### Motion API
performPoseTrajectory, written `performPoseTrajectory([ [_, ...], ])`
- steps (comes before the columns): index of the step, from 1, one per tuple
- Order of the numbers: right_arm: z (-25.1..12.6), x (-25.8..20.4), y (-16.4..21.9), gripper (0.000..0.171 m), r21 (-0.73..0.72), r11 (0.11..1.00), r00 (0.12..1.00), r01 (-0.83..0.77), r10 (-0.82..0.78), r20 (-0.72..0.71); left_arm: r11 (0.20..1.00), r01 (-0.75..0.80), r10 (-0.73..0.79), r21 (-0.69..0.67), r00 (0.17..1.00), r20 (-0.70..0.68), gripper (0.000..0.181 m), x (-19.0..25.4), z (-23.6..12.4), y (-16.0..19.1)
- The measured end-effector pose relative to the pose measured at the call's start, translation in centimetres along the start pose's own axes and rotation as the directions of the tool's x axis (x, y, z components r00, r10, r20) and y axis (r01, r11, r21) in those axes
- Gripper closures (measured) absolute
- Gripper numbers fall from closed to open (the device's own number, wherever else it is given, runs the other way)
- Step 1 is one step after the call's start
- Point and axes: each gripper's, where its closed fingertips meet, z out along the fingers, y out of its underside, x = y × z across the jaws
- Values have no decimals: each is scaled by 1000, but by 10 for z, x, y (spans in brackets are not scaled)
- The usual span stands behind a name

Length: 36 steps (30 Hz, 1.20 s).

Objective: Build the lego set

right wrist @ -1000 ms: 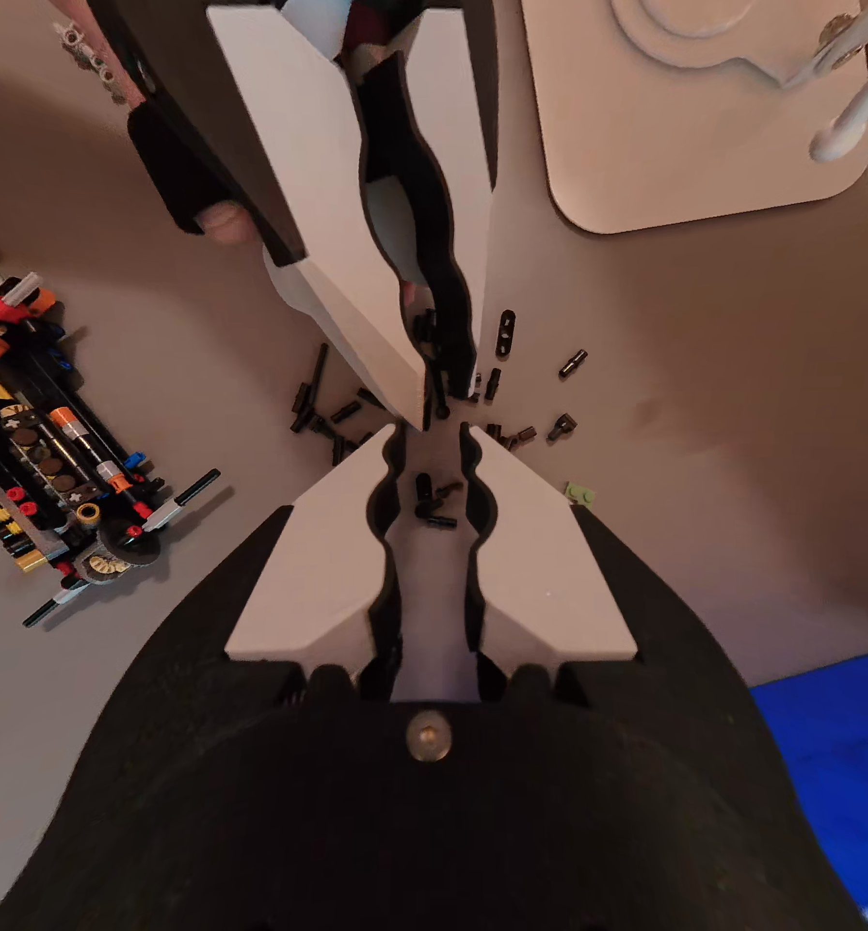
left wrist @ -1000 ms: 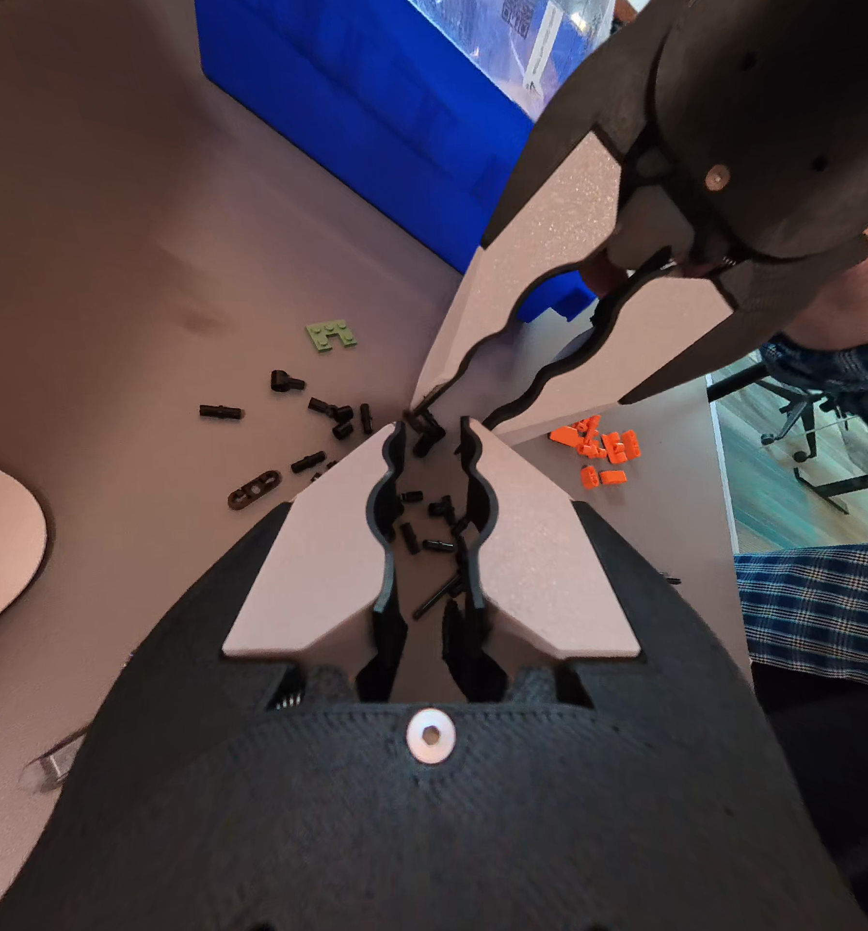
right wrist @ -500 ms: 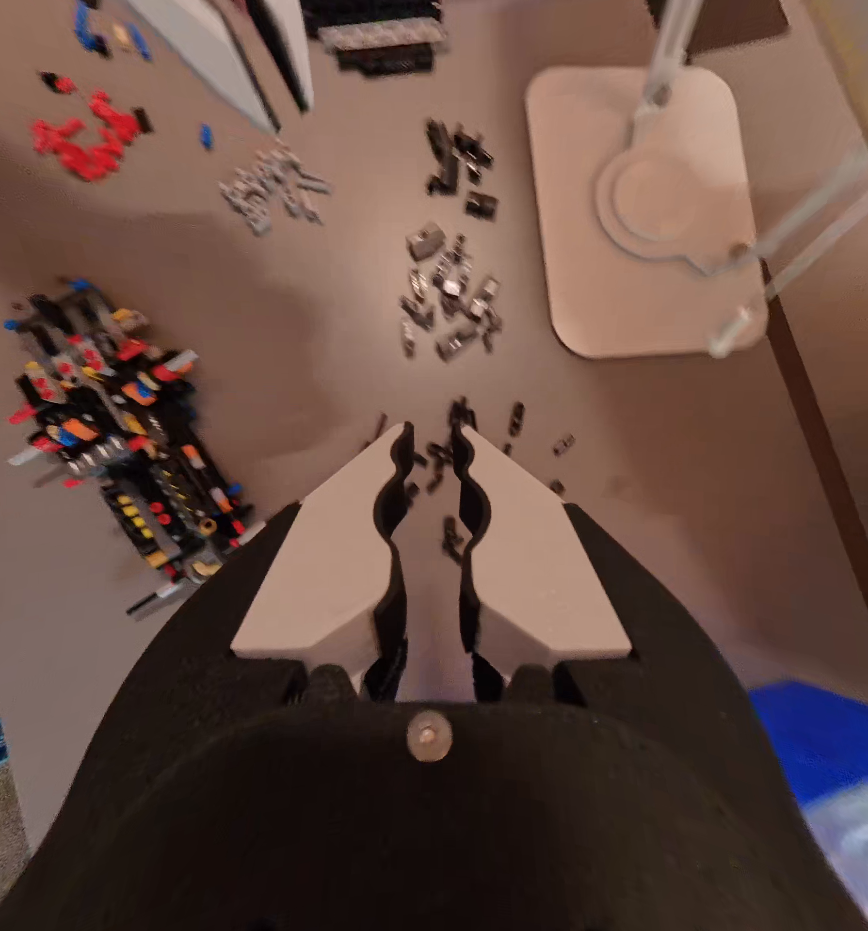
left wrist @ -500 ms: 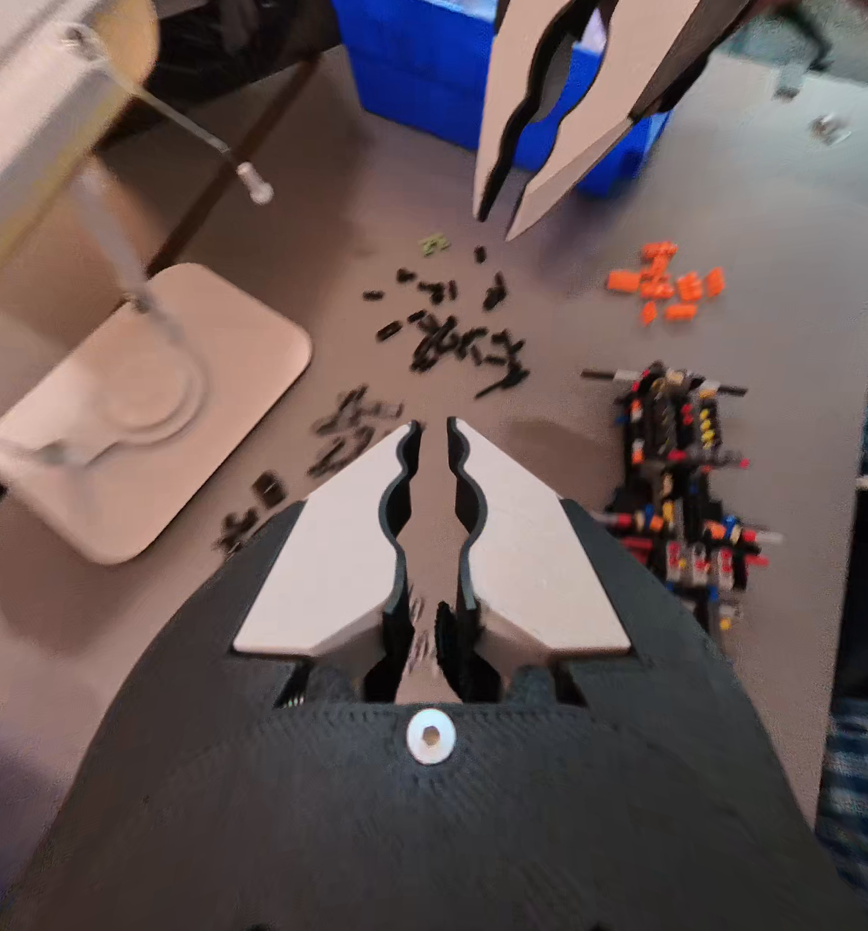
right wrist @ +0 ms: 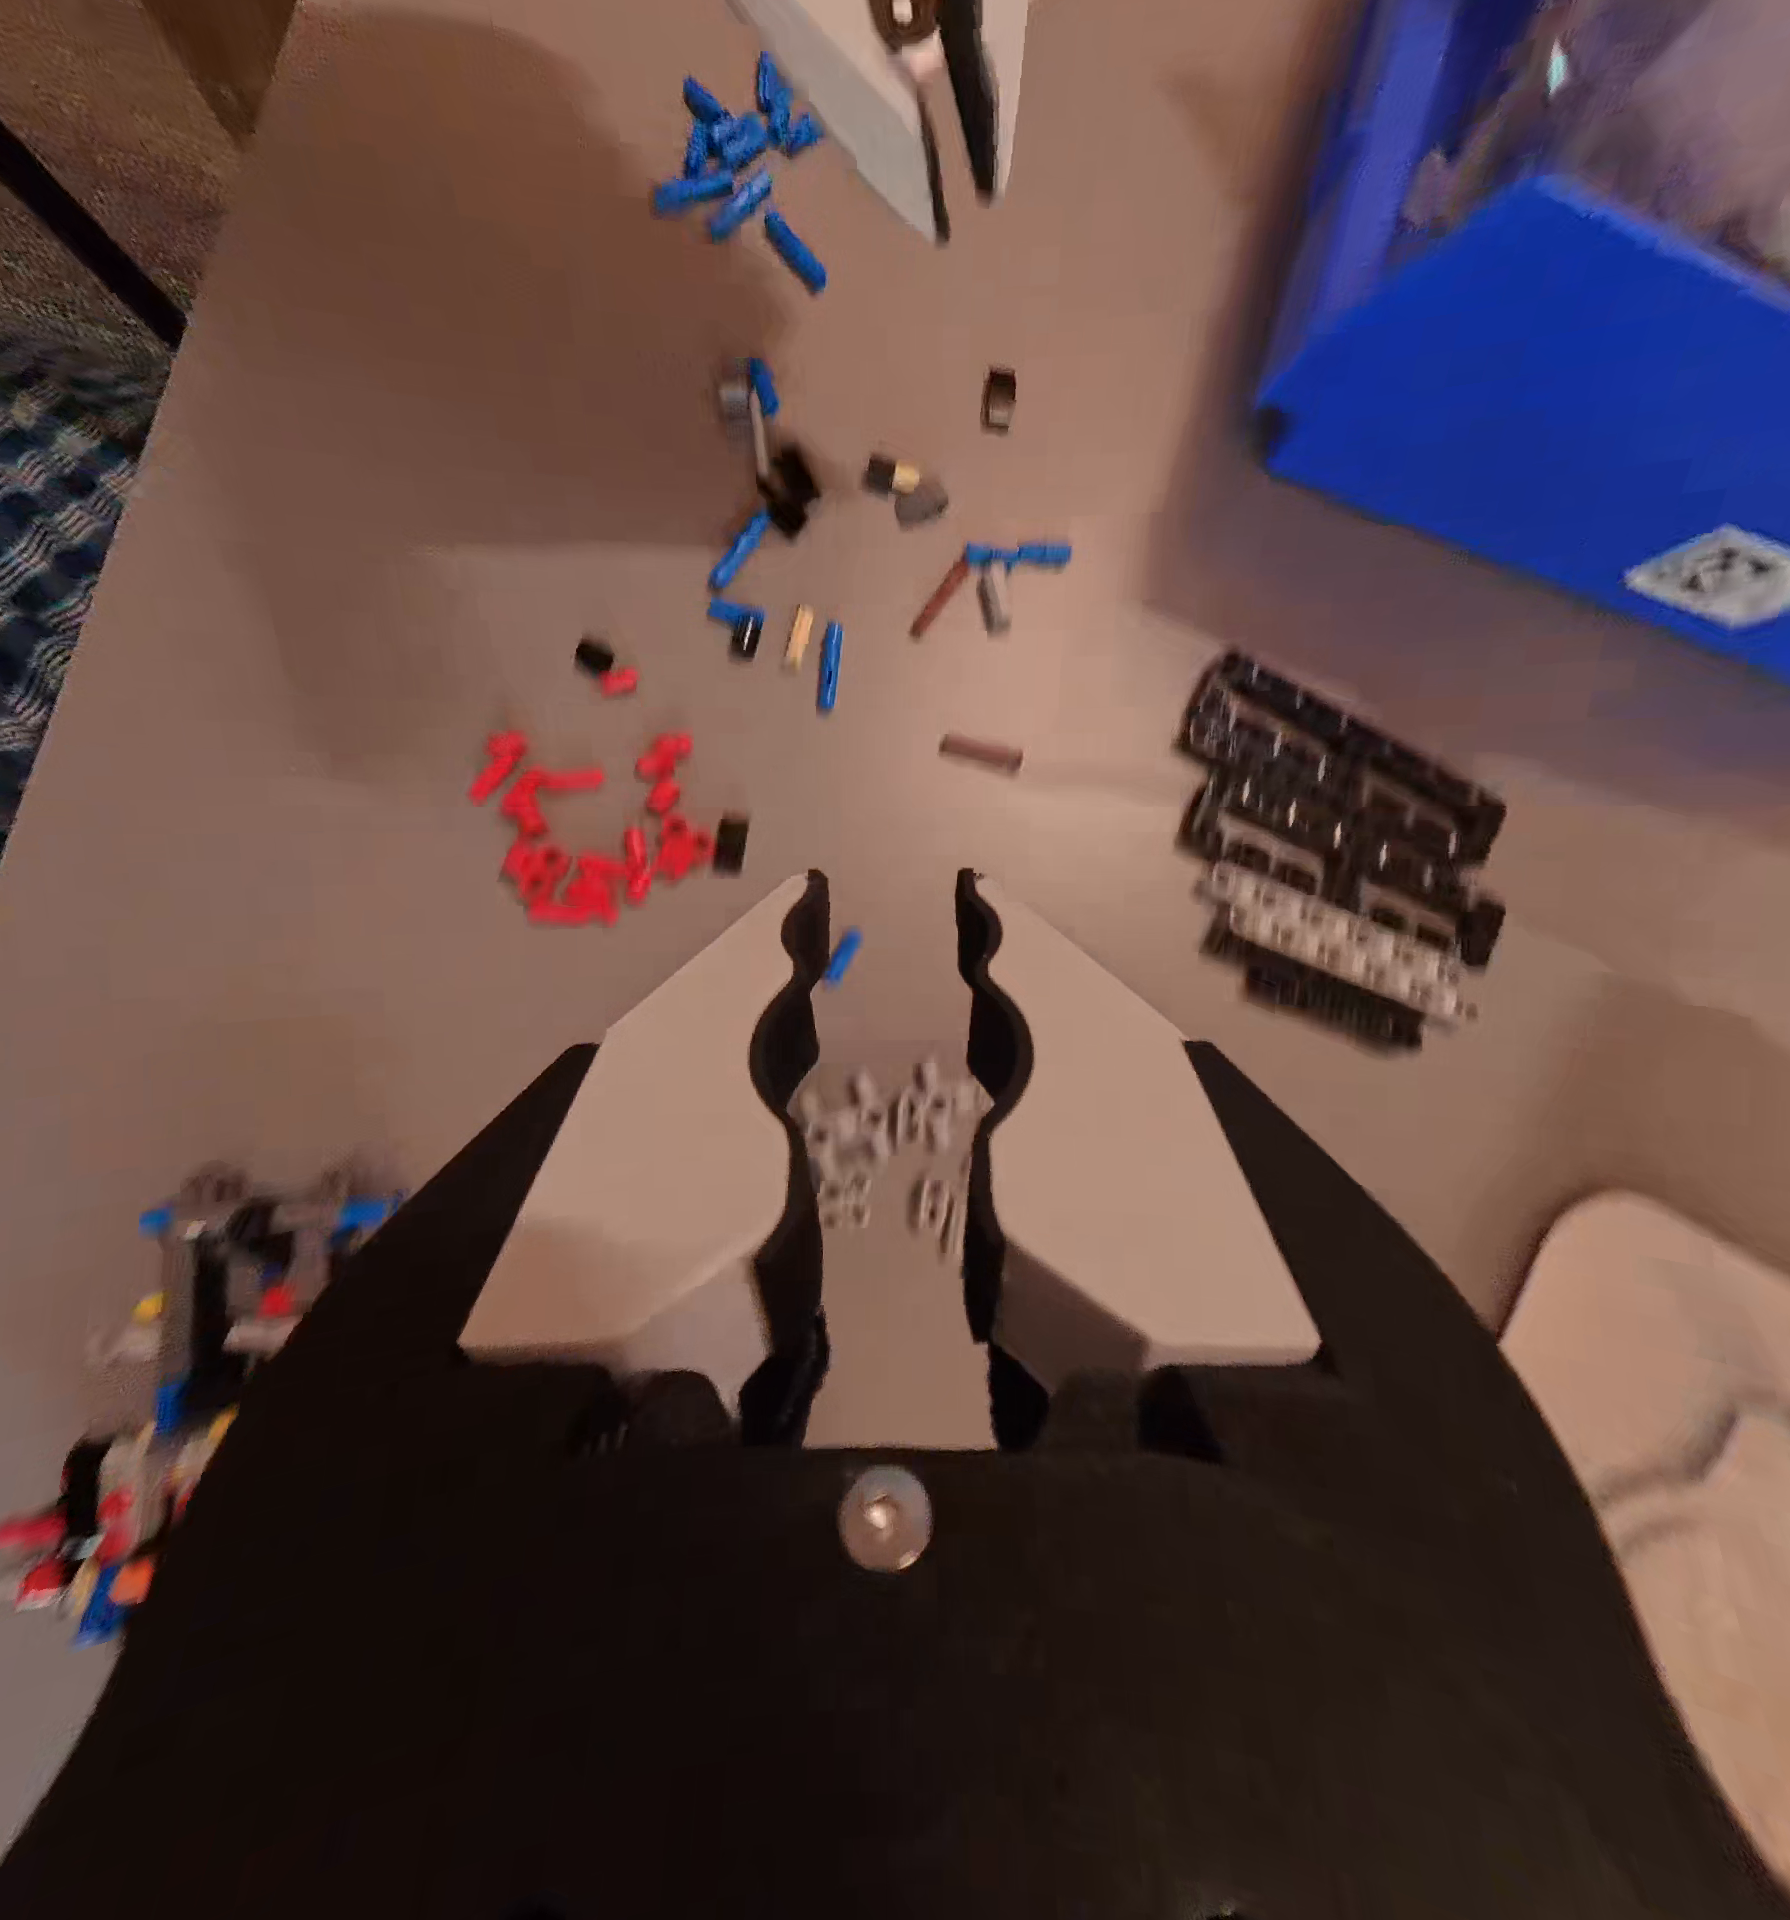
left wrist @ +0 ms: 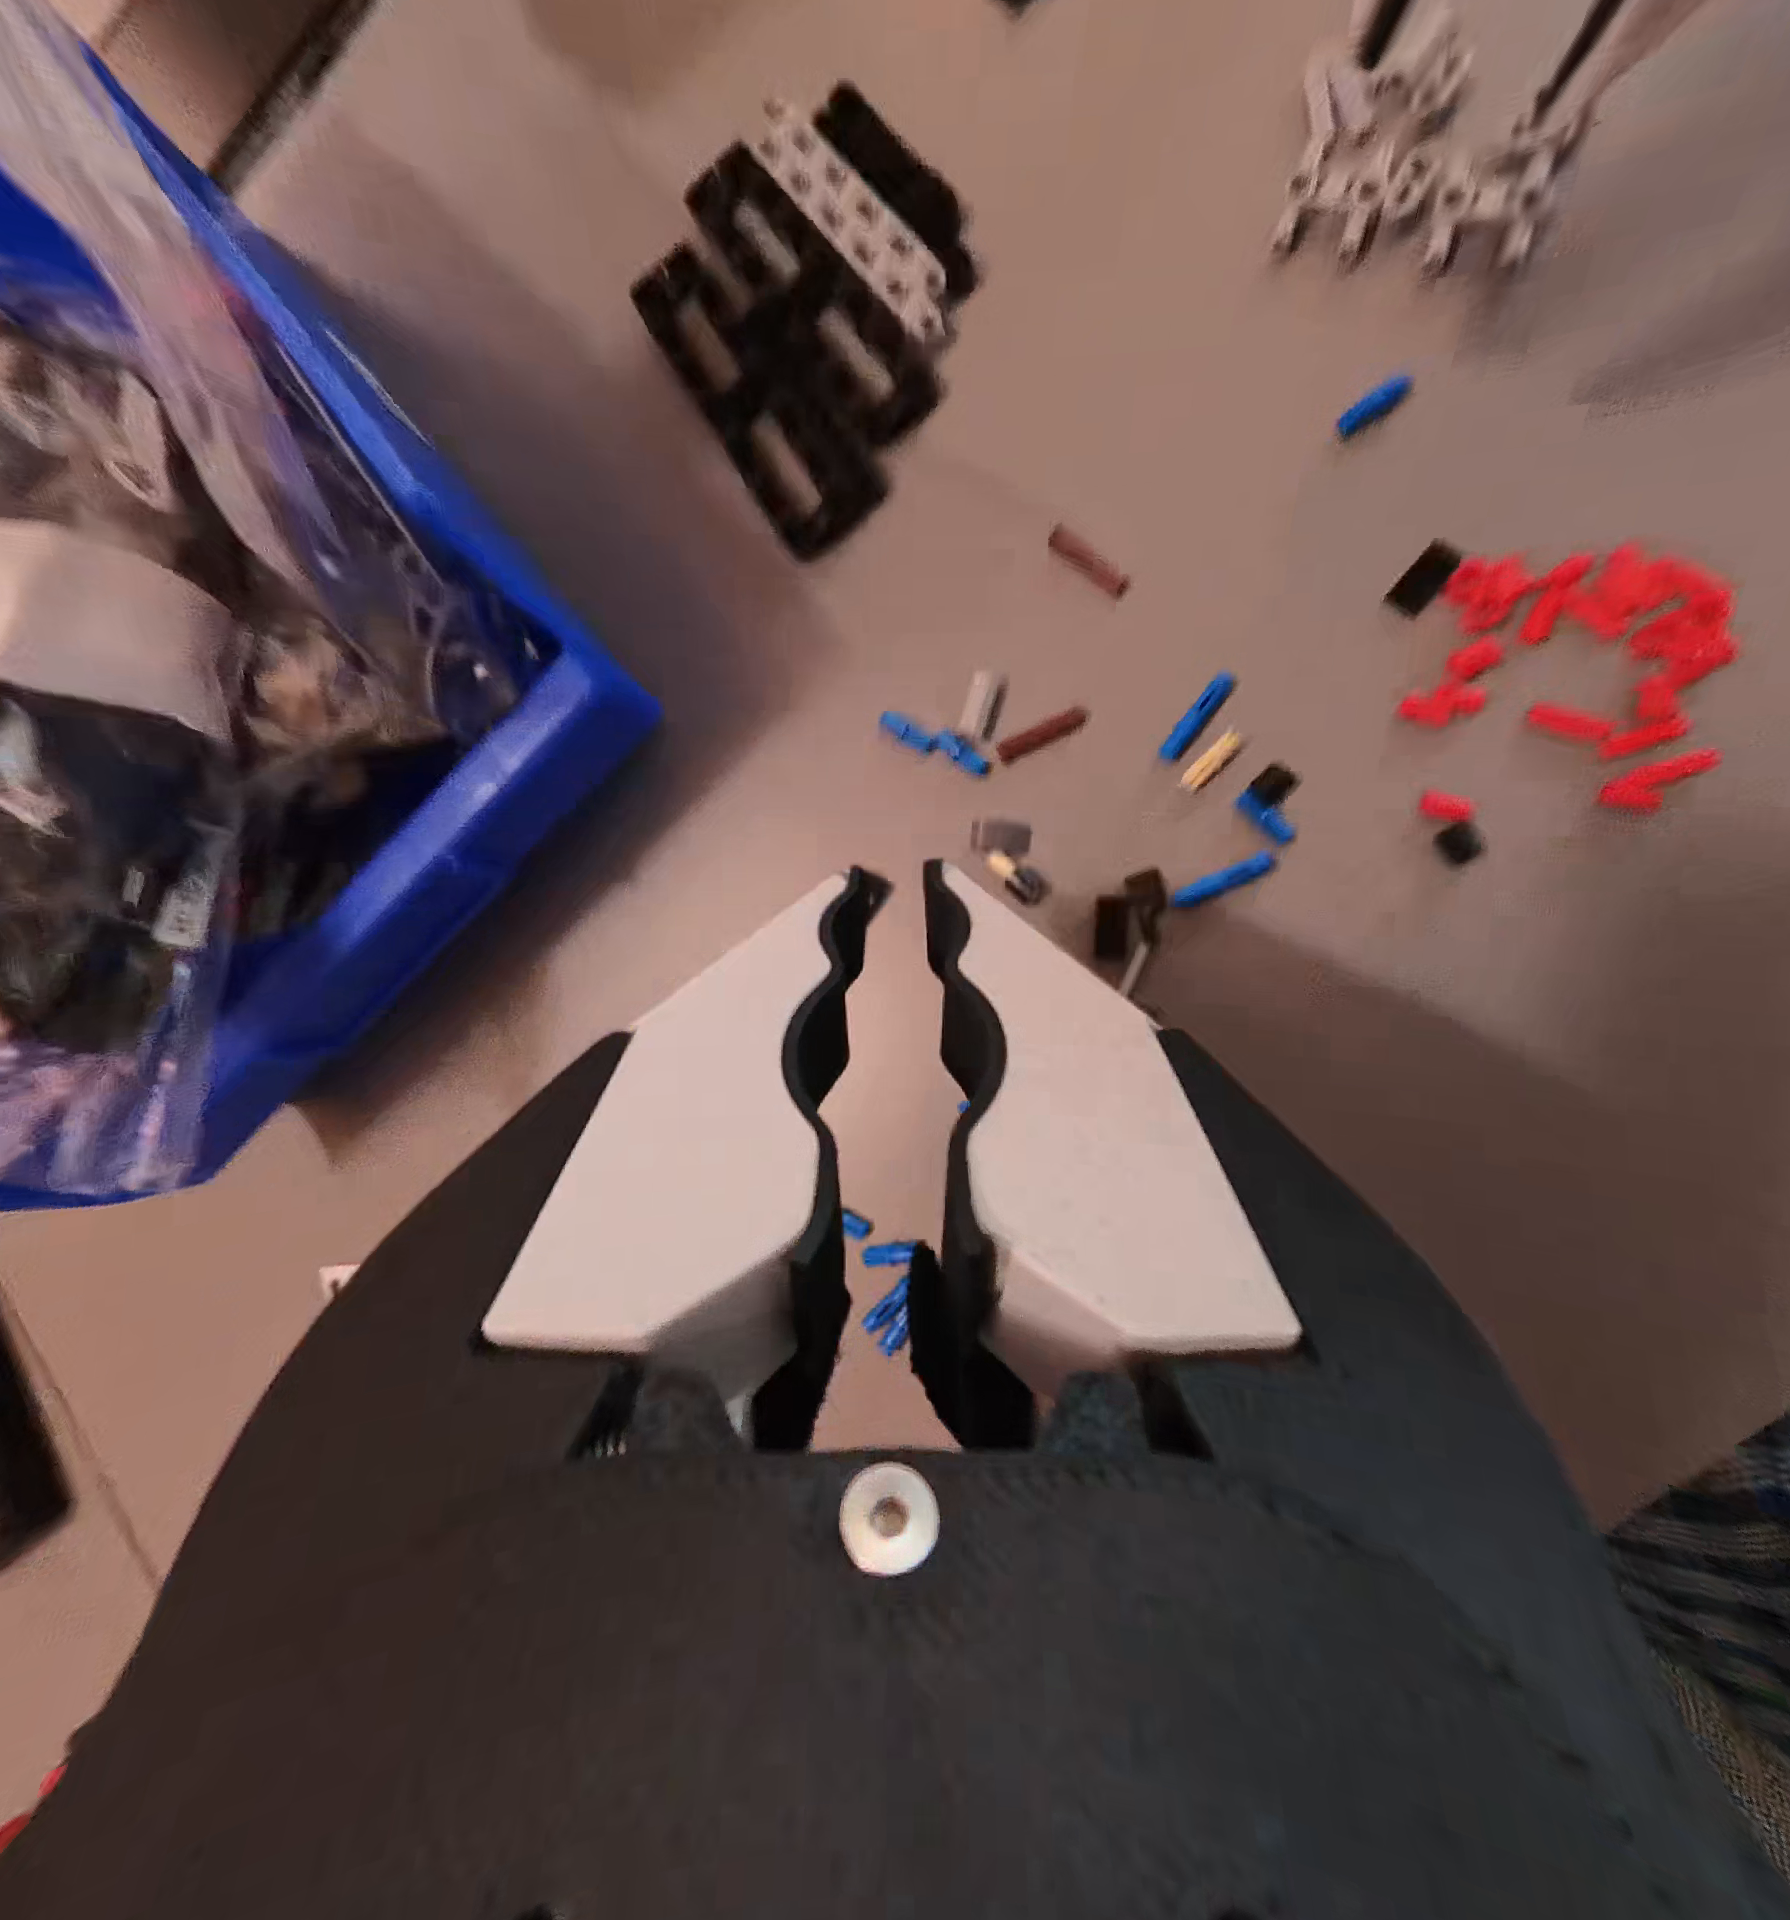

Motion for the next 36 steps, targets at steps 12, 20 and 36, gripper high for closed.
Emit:
performPoseTrajectory([
  [12, 81, 0, -43, 152, -24, 999, 990, 42, -38, 135, 981, -192, 192, 22, 963, -190, 165, -15, 58, 38],
  [20, 108, -7, -51, 153, 0, 999, 978, 52, -51, 203, 986, -143, 160, 86, 955, -249, 176, -9, 61, 34],
  [36, 141, -28, -63, 160, 4, 988, 940, 153, -147, 309, 985, -86, 116, 152, 973, -201, 176, -14, 34, 38],
])
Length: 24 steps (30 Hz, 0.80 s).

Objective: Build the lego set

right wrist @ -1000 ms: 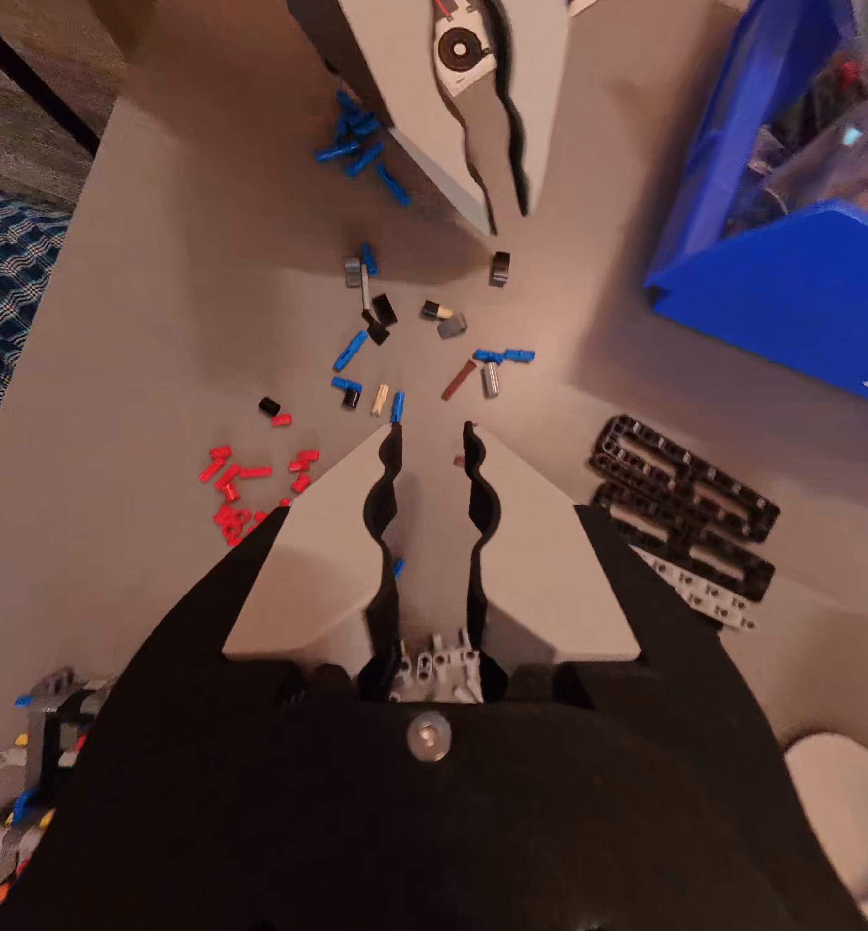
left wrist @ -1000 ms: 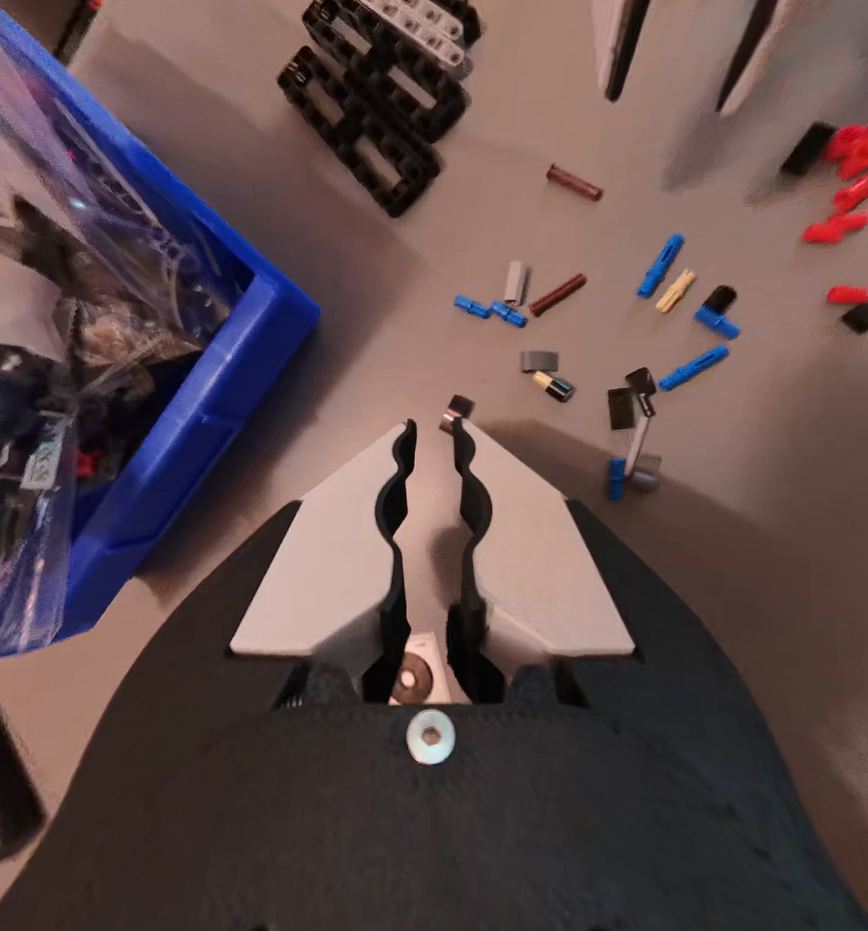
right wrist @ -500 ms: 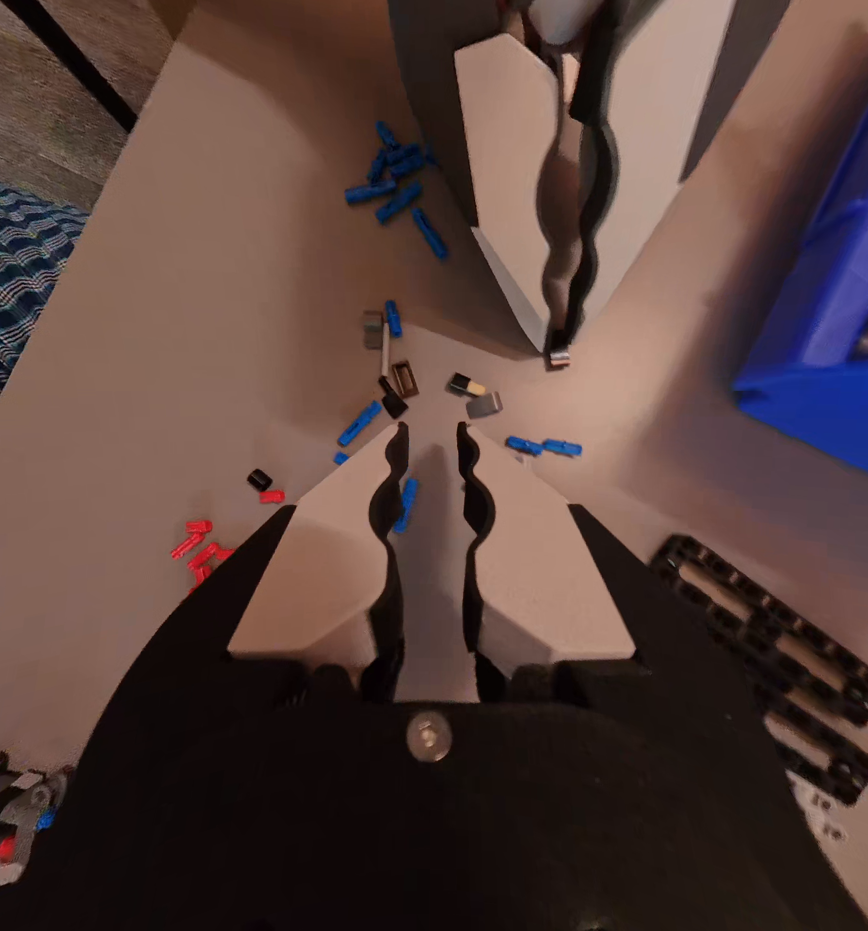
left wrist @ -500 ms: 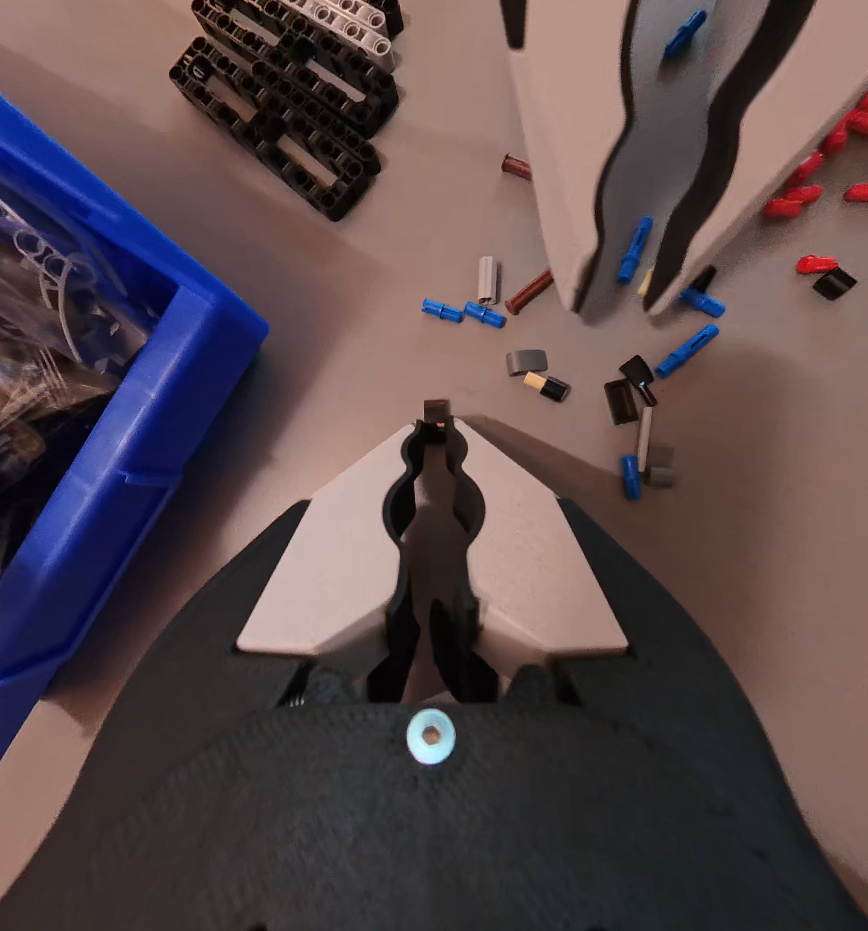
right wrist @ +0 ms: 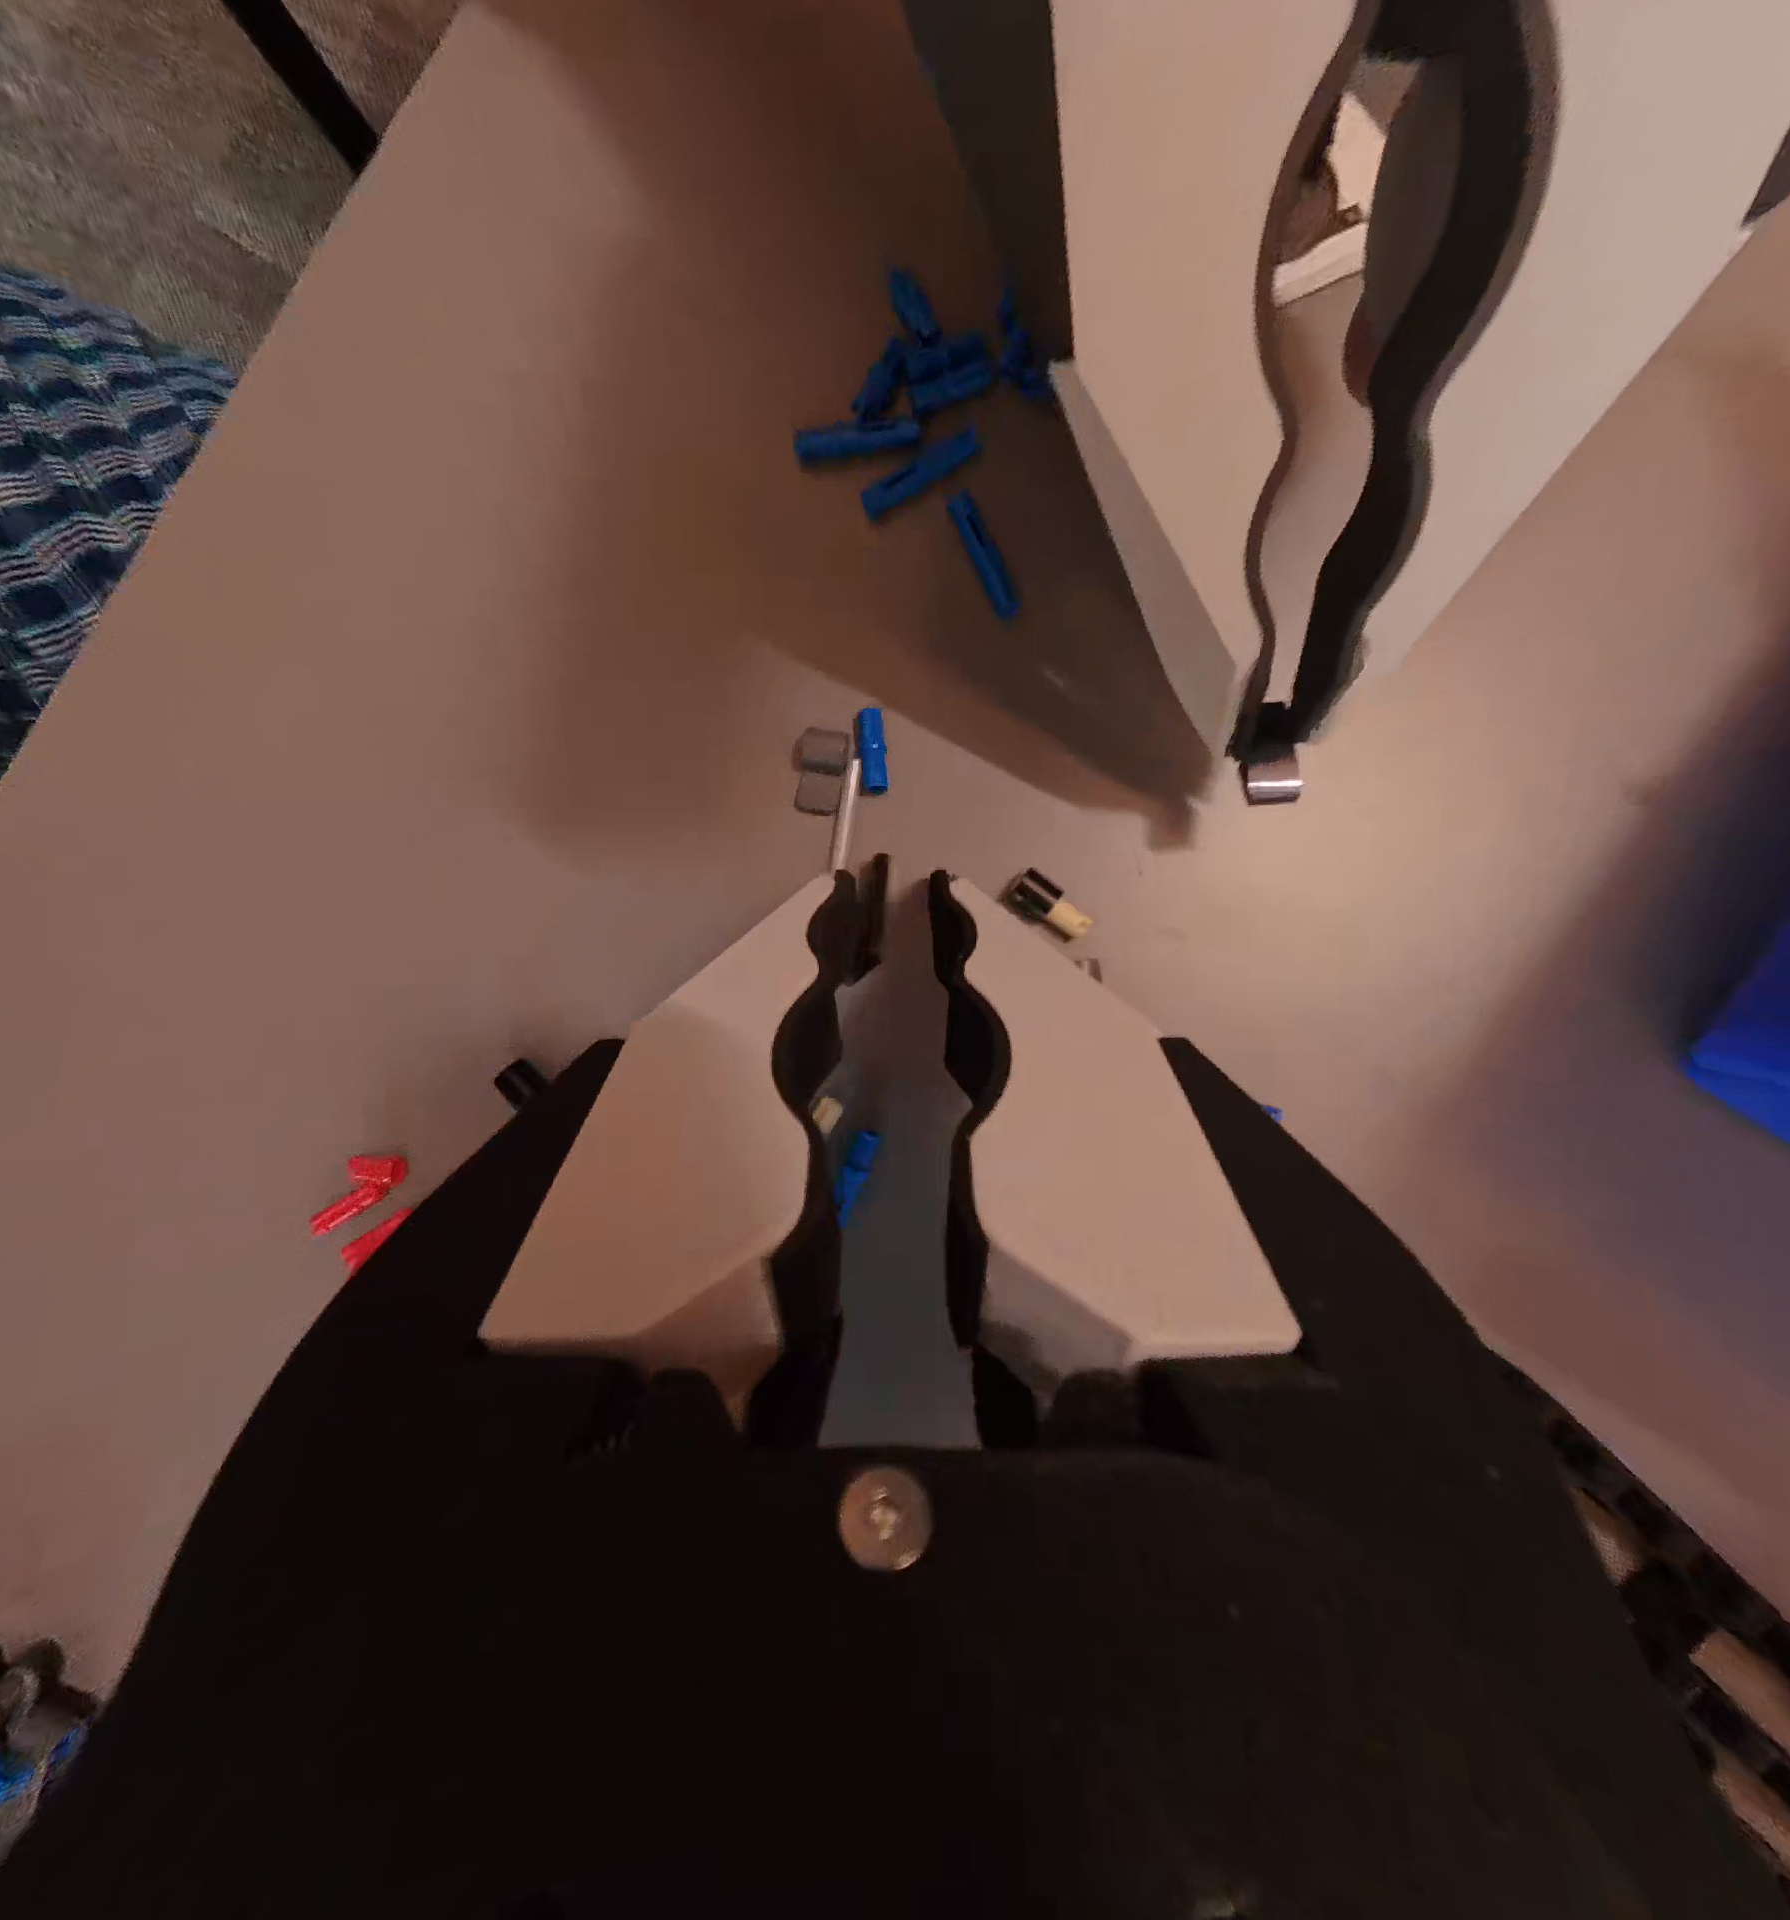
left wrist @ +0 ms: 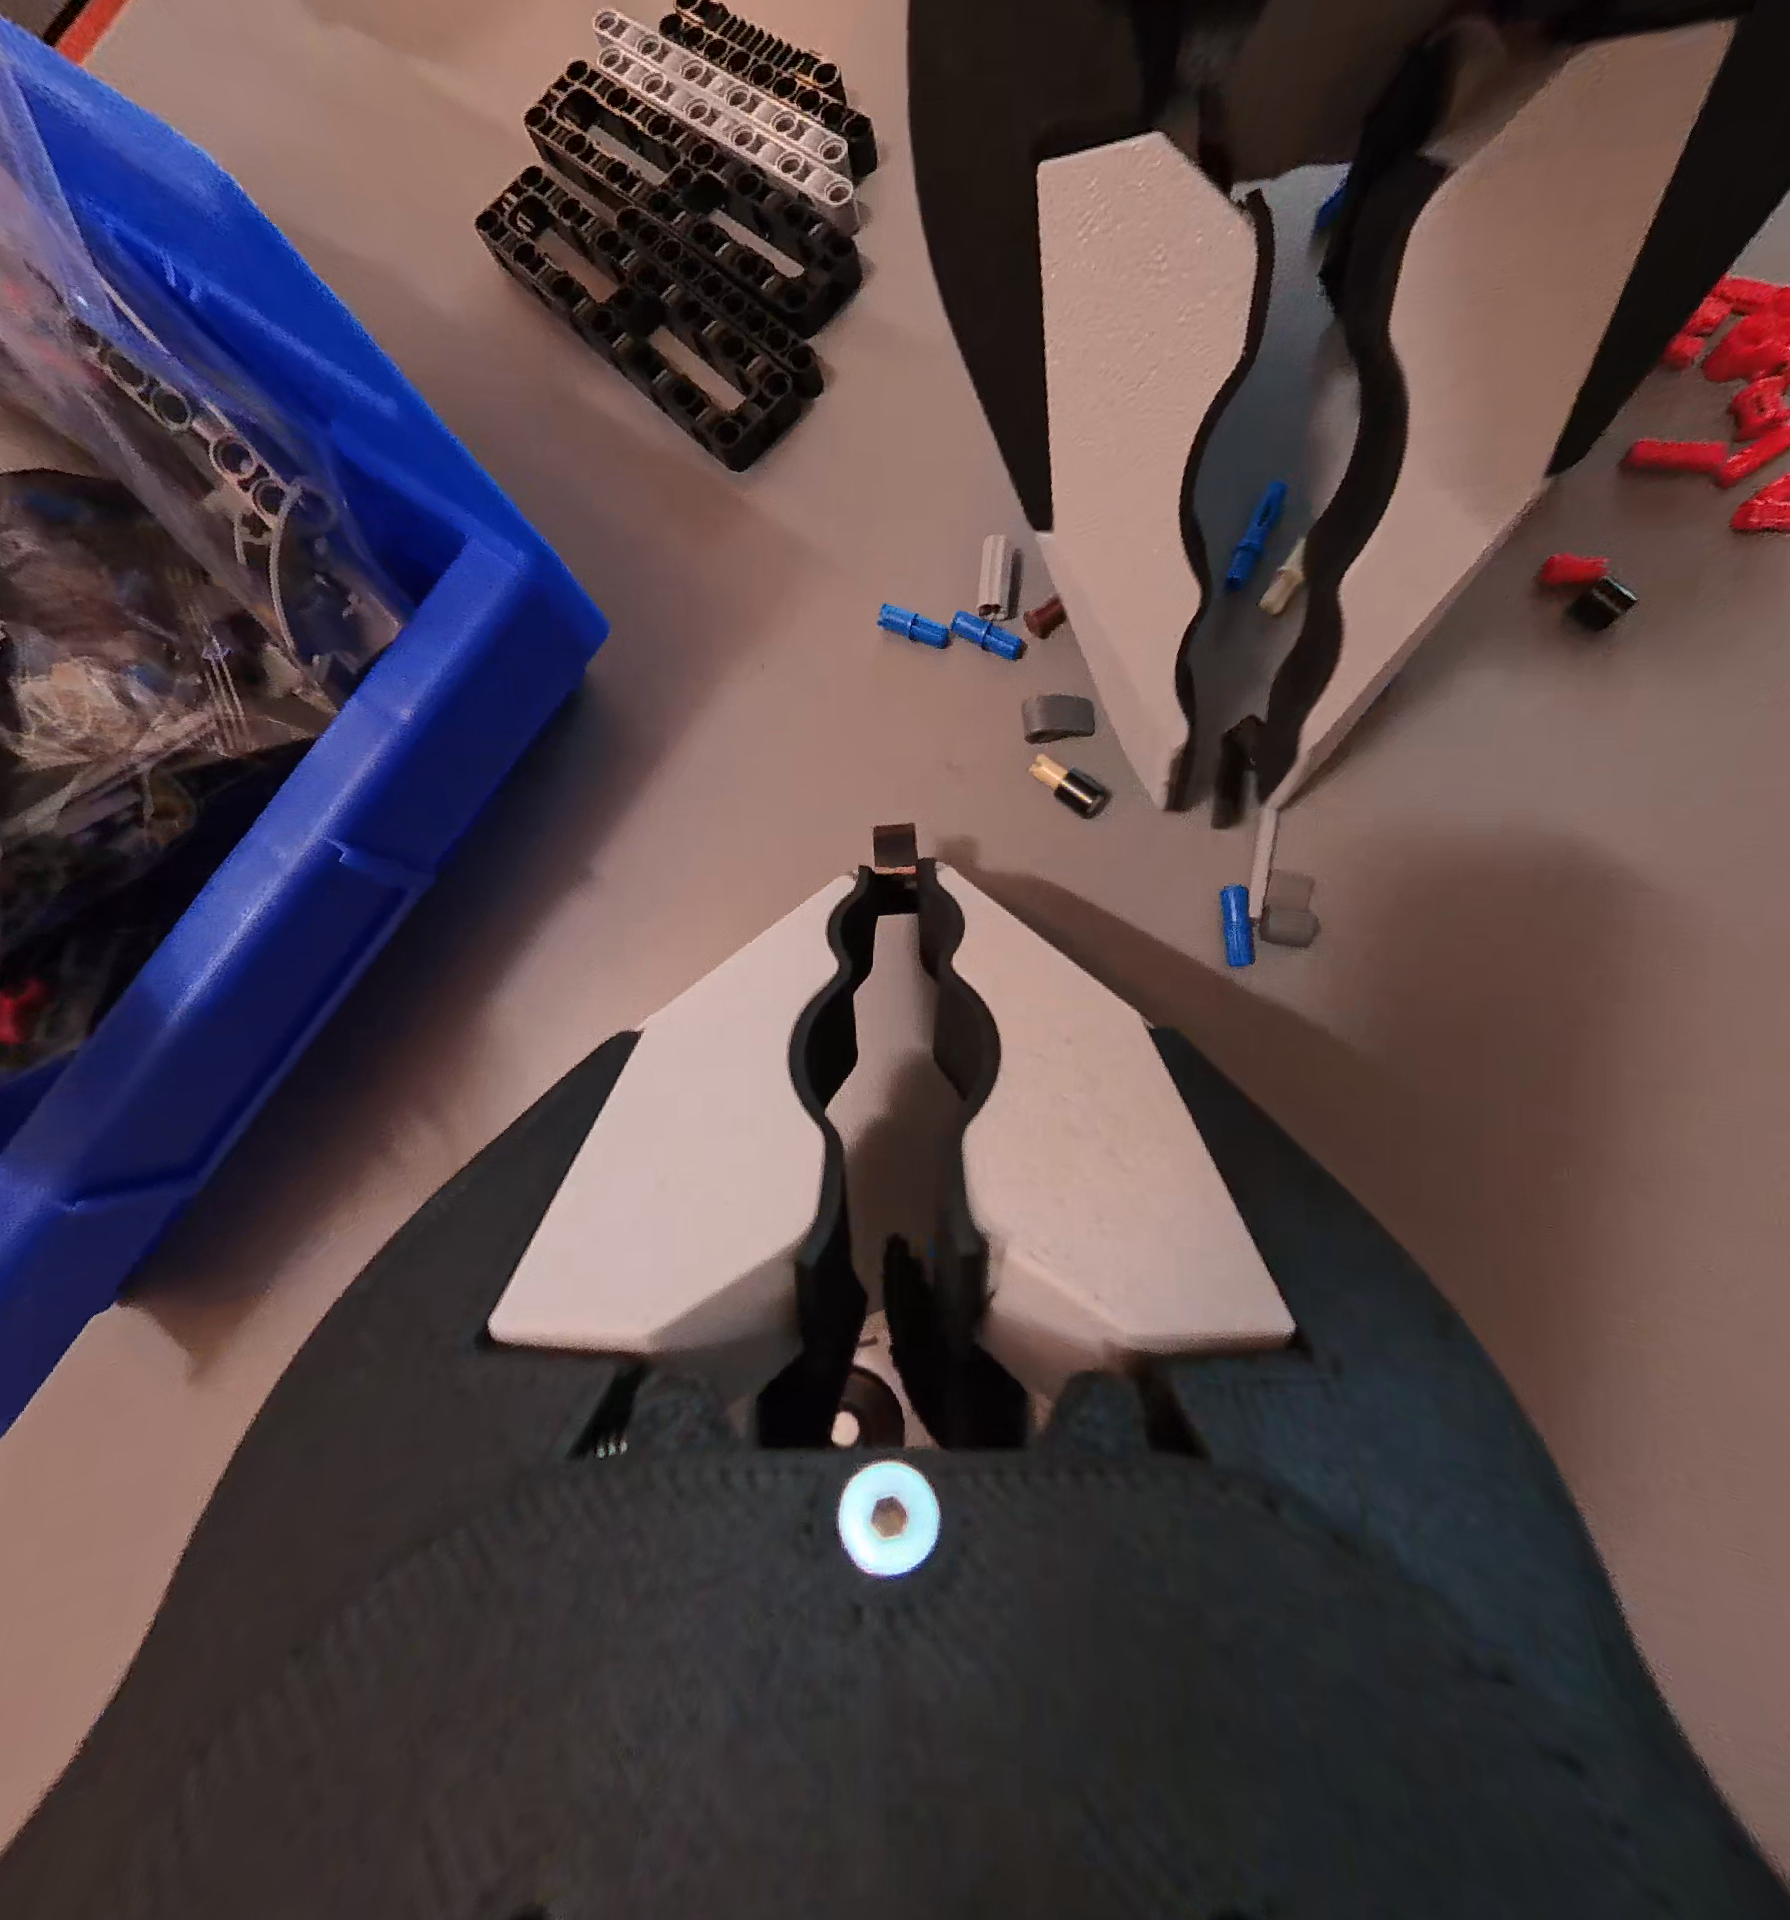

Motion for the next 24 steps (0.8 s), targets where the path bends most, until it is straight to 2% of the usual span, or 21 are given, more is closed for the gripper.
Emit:
performPoseTrajectory([
  [3, -1, -2, 1, 160, 4, 1000, 1000, -18, 18, 15, 1000, 0, 0, 9, 1000, 4, 176, 1, -2, 0],
  [7, 0, 1, 0, 170, 14, 1000, 1000, -15, 15, 1, 1000, 6, -6, 24, 1000, 5, 176, 2, -4, -3],
  [13, -9, 0, -2, 171, 43, 999, 999, -34, 34, -13, 998, 14, -15, 57, 1000, 11, 176, 7, -11, -12],
  [18, -67, -5, 7, 171, 89, 994, 994, -66, 74, -80, 996, -21, 22, 90, 1000, -8, 176, 15, -12, -53],
  [24, -166, -27, 83, 171, 53, 975, 944, -215, 221, -245, 978, -159, 175, 132, 978, -117, 176, 50, 28, -151],
])
